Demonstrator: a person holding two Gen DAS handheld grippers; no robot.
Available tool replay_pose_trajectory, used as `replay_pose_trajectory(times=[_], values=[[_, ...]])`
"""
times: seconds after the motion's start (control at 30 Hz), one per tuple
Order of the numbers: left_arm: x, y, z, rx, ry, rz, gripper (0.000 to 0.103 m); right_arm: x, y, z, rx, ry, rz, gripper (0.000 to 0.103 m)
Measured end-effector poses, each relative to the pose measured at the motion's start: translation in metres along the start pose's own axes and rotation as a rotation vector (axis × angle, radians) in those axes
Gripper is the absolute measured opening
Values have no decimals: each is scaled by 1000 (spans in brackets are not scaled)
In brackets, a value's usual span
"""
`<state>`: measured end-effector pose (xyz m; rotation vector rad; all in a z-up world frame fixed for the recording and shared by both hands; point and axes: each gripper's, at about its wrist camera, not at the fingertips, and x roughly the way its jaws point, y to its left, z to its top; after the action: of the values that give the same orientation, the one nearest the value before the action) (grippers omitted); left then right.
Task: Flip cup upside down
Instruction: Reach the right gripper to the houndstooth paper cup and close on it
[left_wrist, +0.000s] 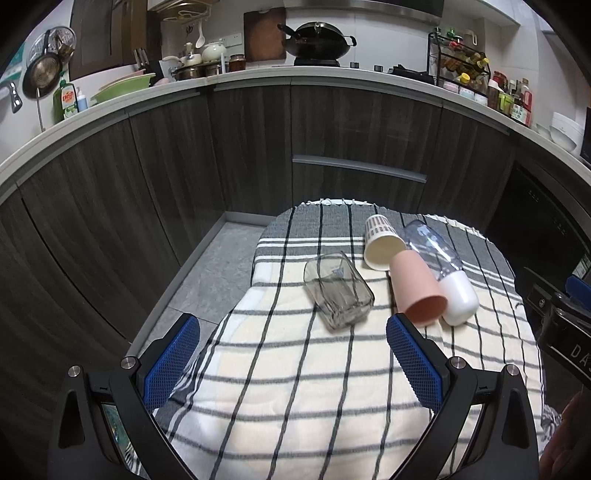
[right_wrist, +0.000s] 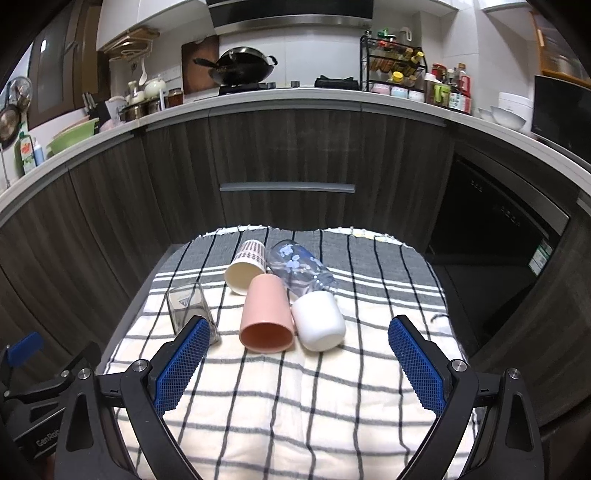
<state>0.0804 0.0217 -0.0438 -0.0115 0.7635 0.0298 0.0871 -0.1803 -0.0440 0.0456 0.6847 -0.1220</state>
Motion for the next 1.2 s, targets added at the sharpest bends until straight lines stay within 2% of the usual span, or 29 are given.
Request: replay_pose_trajectory(times=[0.27, 0.5, 0.9, 1.2], values=[[40, 6, 20, -12, 4, -9, 103, 44, 14, 20, -23, 36, 10, 97], [78, 7, 35, -6, 34, 2, 103, 96, 26, 40, -48, 121, 43, 97], [129, 28, 60, -81, 41, -5, 103, 201, 59, 75, -86, 321, 93, 95], [160, 27, 75, -68, 59, -6, 103, 268, 75, 86, -84, 474, 96, 91]])
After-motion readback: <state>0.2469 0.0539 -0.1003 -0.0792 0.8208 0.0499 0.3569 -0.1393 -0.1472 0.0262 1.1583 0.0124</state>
